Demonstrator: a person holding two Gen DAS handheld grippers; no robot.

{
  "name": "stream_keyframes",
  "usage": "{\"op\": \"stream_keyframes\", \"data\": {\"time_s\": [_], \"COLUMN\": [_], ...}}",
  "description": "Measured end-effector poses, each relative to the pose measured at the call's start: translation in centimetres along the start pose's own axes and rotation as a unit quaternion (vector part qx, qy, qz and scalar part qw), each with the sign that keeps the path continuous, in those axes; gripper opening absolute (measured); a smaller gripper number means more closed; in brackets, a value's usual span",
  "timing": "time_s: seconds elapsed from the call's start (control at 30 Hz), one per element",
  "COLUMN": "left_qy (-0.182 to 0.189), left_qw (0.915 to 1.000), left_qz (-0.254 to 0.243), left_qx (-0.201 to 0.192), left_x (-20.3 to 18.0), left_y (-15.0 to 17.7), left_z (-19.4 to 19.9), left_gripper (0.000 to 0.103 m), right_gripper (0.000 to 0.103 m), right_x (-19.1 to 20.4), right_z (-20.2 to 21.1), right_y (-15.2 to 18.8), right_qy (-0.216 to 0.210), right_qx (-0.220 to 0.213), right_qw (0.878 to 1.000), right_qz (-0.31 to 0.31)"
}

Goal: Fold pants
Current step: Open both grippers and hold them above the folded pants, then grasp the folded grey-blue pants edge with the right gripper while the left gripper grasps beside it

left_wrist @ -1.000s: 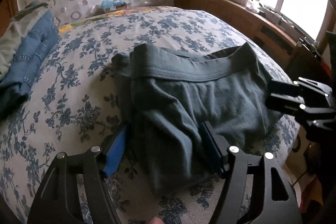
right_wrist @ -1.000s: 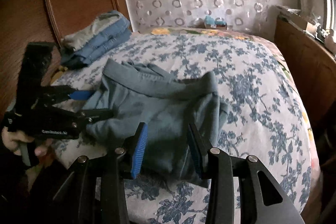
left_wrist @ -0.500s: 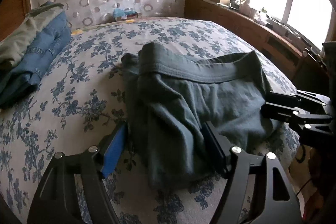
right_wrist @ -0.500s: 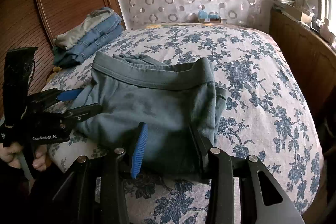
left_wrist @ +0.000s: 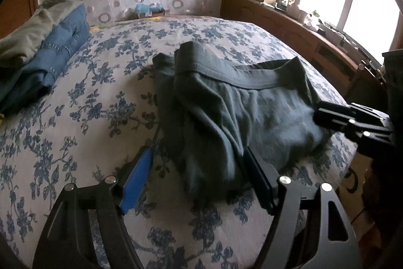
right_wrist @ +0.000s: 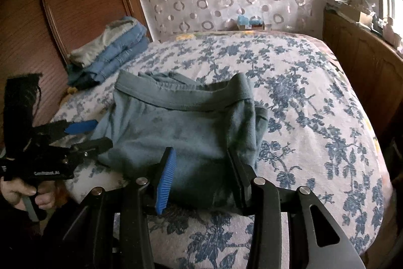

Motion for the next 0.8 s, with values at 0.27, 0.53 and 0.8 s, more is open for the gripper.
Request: {"op": "stream_keyframes", "data": {"time_s": [0.27, 0.53, 0.8], "left_qy": [0.024, 0.043, 0.055], "left_qw": [0.9995, 0.9988, 0.9983], "left_qz": [-0.015, -0.016, -0.017], "left_qx": [-0.016, -0.016, -0.011], "left_x": [-1.0, -1.1, -1.3], "left_y": [0.5, 1.4, 1.3], "left_z": [1.6, 1.7, 0.9], "left_gripper": [0.075, 0.052, 0.015], "right_gripper": [0.042, 0.042, 0.022], "right_x": [-1.7, -2.3, -2.6], "right_z": [1.9, 1.1, 0.7], "right_y": [0.8, 2.4, 2.5], "right_qy": [0.010, 0.011, 0.003], "right_qx": [-0.012, 0.013, 0.021], "right_qw": [1.000, 1.000, 1.000], "right_qz": [-0.012, -0.010, -0.008]}}
Point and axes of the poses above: each gripper's, at about its wrist camera, not at the fingertips, and z roughly against the way its jaws point, x to its left, y to its underside, the point moved 8 cm from there along -z, roughly the way its jaws point, and after that the axes turned 15 degrees about y, right-handed, at the moved point
